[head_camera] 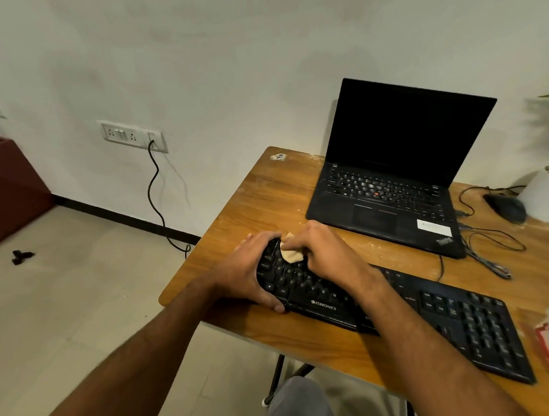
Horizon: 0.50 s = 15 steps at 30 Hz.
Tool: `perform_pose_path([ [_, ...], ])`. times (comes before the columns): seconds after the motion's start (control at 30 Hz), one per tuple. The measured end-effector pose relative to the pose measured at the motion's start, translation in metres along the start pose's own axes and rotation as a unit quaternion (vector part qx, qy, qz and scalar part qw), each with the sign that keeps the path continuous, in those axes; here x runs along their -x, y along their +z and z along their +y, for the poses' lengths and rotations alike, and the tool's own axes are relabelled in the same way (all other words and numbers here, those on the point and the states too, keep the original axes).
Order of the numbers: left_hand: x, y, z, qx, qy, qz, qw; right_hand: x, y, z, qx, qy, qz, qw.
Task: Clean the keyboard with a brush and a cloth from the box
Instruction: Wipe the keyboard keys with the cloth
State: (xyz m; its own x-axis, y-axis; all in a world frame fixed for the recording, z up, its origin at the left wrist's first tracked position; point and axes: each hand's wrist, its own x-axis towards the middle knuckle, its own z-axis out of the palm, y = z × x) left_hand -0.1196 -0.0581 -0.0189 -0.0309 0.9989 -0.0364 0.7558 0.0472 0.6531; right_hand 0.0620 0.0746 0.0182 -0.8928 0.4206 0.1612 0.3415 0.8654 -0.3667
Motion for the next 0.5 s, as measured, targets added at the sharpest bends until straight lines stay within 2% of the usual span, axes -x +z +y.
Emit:
perform_pose_path([
  [0.27, 0.001, -0.001, 0.001, -0.01, -0.002, -0.006, 1.0, 0.009, -0.026, 0.018, 0.068, 0.056, -0.039, 0.995],
  [0.37, 0.001, -0.001, 0.004, -0.01, 0.007, -0.002, 1.0, 0.0, -0.02, 0.001, 0.014, 0.012, 0.0, 1.0],
  [0.43, 0.002, -0.001, 0.006, -0.005, 0.008, -0.002, 1.0, 0.004, -0.011, -0.006, -0.013, -0.02, -0.018, 1.0],
  [0.5, 0.002, -0.001, 0.006, -0.005, 0.007, -0.003, 1.0, 0.012, -0.009, -0.001, -0.008, -0.014, -0.014, 1.0],
])
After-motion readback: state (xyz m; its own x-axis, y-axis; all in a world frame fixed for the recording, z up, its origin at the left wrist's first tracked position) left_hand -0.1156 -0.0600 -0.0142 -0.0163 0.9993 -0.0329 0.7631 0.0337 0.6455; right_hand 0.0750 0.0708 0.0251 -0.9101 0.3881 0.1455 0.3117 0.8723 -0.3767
